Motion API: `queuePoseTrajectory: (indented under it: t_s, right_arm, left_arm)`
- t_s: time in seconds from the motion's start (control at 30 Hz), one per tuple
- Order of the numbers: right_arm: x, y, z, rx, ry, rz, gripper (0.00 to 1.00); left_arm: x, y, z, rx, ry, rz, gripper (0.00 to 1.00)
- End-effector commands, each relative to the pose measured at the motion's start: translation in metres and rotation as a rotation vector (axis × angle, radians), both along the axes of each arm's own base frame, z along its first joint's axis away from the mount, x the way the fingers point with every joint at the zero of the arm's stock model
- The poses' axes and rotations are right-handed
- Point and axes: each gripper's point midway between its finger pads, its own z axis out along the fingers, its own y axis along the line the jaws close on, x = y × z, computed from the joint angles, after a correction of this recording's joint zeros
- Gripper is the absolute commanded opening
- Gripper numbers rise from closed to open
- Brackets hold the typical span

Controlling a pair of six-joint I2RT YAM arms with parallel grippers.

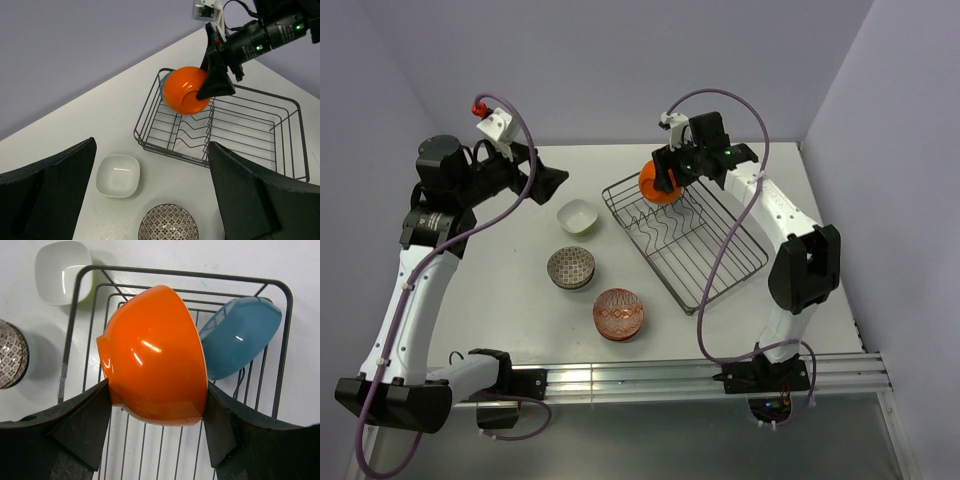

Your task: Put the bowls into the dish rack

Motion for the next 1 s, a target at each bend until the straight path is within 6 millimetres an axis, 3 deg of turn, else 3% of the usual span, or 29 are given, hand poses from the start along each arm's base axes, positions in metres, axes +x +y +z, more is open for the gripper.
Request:
queuePoseTrajectory:
  t_s: [0.0,0.4,0.97]
  right_arm:
    - [0.019,-0.004,0.019,0.028,-0.022,-0.106,0.09]
    - [0.036,-0.007,0.011,0.060,0.035,-0.276,0.04]
    - [0.042,0.015,0.000,0.029,0.022,-0.326,0.05]
  left_arm:
    - [-0.003,0.002,0.002,-0.032,0.019,0.027,0.99]
    - [-0.007,0.002,-0.015,-0.057,0.057,0.038,0.99]
    - [-0.006,0.007,-0.025,-0.043,0.065,0.067,0.99]
